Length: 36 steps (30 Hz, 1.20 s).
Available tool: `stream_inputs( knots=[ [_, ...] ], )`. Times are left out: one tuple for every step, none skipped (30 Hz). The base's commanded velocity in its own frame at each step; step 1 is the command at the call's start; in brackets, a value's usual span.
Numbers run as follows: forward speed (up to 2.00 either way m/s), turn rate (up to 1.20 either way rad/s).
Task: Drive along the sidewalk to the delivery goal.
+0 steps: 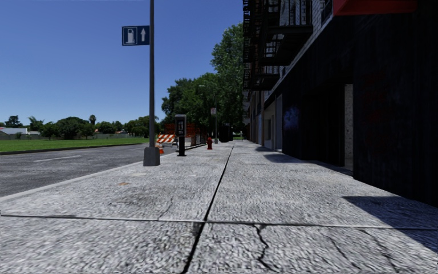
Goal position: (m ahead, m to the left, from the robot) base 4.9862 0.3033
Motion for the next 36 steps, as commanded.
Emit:
stream_inputs(
  knots=[
    [2.00,0.00],
    [2.00,0.00],
    [2.00,0.00],
    [2.00,0.00],
    [2.00,0.00],
    [2.00,0.00],
    [2.00,0.00],
    [2.00,0.00],
    [2.00,0.00],
    [2.00,0.00],
    [2.00,0.00],
    [2.00,0.00],
    [2.00,0.00],
    [2.00,0.00],
    [2.00,0.00],
    [2.00,0.00],
    [2.00,0.00],
    [2.00,0.00],
    [2.00,0.00],
    [2.00,0.00],
    [2.00,0.00],
    [2.00,0.00],
    [2.00,0.00],
    [2.00,0.00],
    [2.00,0.00],
    [2.00,0.00],
    [2.00,0.00],
    [2.00,0.00],
    [2.00,0.00],
    [2.00,0.00],
    [2.00,0.00],
    [2.00,0.00],
    [2.00,0.00],
    [2.00,0.00],
    [2.00,0.00],
    [2.00,0.00]
  ],
)
